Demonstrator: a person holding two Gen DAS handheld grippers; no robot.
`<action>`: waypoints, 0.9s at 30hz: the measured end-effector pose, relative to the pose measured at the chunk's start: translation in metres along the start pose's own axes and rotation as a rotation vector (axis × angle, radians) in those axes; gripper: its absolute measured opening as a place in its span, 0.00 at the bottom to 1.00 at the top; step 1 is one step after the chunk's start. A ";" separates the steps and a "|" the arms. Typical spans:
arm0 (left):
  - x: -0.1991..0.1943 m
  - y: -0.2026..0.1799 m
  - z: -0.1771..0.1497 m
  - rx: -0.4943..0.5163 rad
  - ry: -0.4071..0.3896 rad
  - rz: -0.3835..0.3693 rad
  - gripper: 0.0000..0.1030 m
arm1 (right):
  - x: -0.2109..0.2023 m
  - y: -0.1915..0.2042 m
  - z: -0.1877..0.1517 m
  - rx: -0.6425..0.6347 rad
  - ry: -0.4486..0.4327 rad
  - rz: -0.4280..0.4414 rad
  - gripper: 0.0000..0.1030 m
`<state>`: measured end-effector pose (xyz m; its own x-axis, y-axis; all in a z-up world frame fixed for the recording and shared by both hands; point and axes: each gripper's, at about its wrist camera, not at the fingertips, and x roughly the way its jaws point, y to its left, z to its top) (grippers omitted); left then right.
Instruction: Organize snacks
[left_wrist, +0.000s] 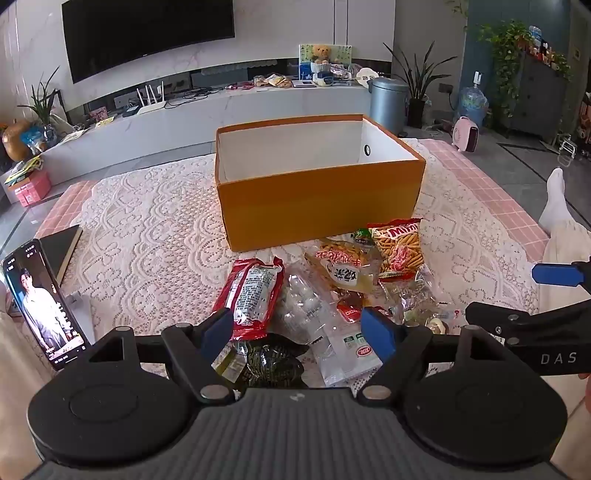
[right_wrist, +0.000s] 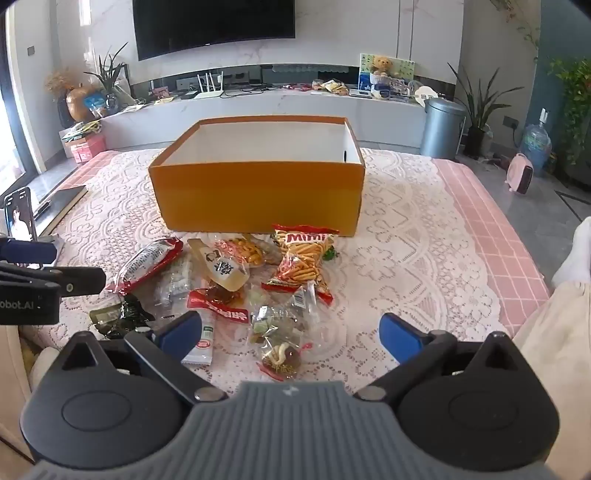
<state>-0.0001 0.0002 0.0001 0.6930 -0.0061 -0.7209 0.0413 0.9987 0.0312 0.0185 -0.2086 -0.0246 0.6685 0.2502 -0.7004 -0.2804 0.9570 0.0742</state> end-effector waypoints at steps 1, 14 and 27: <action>0.000 0.000 0.000 0.000 0.001 -0.001 0.89 | 0.000 0.000 0.000 0.006 0.002 0.004 0.96; 0.002 0.001 -0.004 0.000 0.008 -0.005 0.89 | 0.003 -0.002 0.000 -0.005 0.000 -0.007 0.96; 0.002 -0.001 -0.010 0.002 0.012 -0.009 0.89 | 0.002 -0.002 0.000 -0.002 0.012 -0.021 0.96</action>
<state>-0.0056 0.0000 -0.0081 0.6841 -0.0140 -0.7293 0.0489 0.9984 0.0267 0.0206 -0.2097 -0.0258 0.6659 0.2285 -0.7102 -0.2680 0.9617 0.0581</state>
